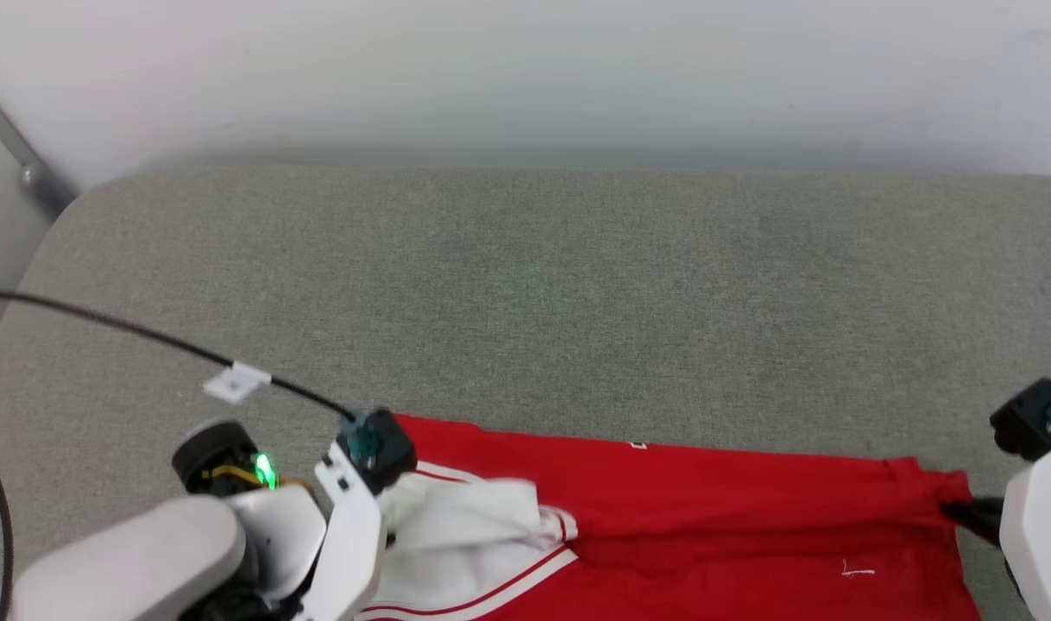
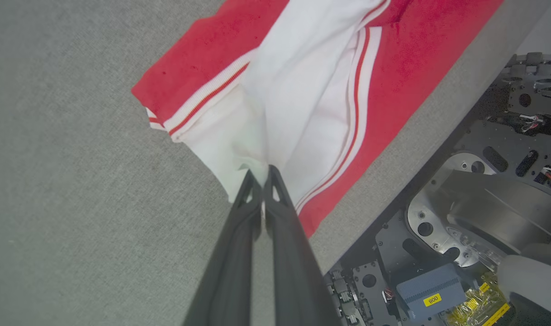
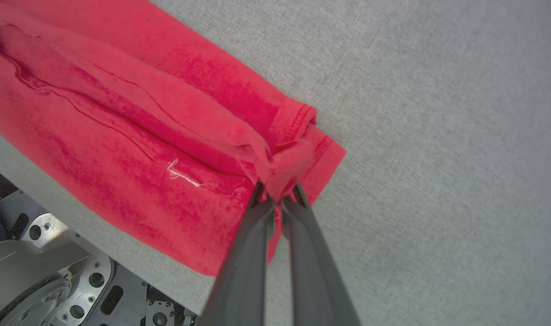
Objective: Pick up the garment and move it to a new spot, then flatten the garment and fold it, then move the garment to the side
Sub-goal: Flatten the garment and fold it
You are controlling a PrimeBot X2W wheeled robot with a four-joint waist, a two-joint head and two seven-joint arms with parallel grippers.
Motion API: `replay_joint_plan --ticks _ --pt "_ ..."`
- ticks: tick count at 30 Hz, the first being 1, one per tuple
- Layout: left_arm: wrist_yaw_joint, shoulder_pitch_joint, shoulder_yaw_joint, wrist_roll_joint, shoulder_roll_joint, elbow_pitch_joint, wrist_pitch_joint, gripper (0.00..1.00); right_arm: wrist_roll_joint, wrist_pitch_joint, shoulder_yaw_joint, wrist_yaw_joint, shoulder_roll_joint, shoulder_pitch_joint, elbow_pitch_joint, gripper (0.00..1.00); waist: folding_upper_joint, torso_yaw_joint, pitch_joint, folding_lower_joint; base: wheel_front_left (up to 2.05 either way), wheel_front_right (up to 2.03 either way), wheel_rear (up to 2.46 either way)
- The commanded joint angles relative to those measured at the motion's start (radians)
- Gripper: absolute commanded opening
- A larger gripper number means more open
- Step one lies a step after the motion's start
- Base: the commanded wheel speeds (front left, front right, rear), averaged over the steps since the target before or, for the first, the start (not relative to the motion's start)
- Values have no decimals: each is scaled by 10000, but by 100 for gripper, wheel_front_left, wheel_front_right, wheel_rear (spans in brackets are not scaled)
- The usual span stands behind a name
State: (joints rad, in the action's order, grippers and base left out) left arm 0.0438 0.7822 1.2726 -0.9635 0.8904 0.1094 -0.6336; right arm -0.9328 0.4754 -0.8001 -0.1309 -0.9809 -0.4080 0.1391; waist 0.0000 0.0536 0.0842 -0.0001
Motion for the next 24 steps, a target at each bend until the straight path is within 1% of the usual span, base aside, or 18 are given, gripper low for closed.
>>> replay_joint_plan --ticks 1,7,10,11,12,13,15,16,19,20,22,23,24 --pt "-63 -266 6 13 35 52 6 0 -24 -63 41 6 -30 291 64 0 0 8 -24 1 0 0 0" --pt "-350 -1222 32 -16 -47 -15 148 0 235 -108 -2 4 357 987 380 0 0 -76 194 1 0 0 0" --pt "-460 -1432 37 113 -144 -290 358 0 321 -134 -30 4 772 1091 712 0 0 -159 360 1 0 0 0" --pt "-450 -1475 41 160 -173 -399 415 26 317 -146 -8 6 892 1103 840 18 0 -171 379 1 0 0 0" --pt "-477 -1455 29 275 -209 -473 567 100 337 -180 38 4 977 1059 924 54 0 -181 389 1 0 0 0" --pt "-533 -1449 -60 299 -270 -557 765 100 362 -279 100 4 1063 1020 991 100 0 -191 385 1 0 0 0" --pt "-557 -1454 -138 413 -314 -636 1128 100 490 -519 232 4 1091 961 1029 100 0 -200 324 1 0 0 0" --pt "-550 -1415 -211 494 -315 -642 1363 100 554 -681 308 4 1026 967 971 100 0 -187 266 1 0 0 0" --pt "-720 -1376 -454 874 -206 -646 2177 100 656 -1223 684 4 792 1131 732 100 0 -187 81 1 0 0 0" --pt "-1144 -1551 -814 1151 -136 -549 3220 100 635 -1673 1157 4 591 1398 379 100 0 -203 -91 1 0 0 0" --pt "-1658 -1733 -1110 1359 -158 -489 4030 100 627 -1992 1658 4 481 1582 204 100 0 -213 -147 1 0 0 0" --pt "-1658 -1733 -1110 1359 -158 -489 4030 100 627 -1992 1658 4 481 1582 204 100 0 -213 -147 1 0 0 0" --pt "-2179 -1856 -1365 1664 -184 -460 4822 100 636 -2298 2220 6 486 1847 106 100 0 -208 -188 1 0 0 0"
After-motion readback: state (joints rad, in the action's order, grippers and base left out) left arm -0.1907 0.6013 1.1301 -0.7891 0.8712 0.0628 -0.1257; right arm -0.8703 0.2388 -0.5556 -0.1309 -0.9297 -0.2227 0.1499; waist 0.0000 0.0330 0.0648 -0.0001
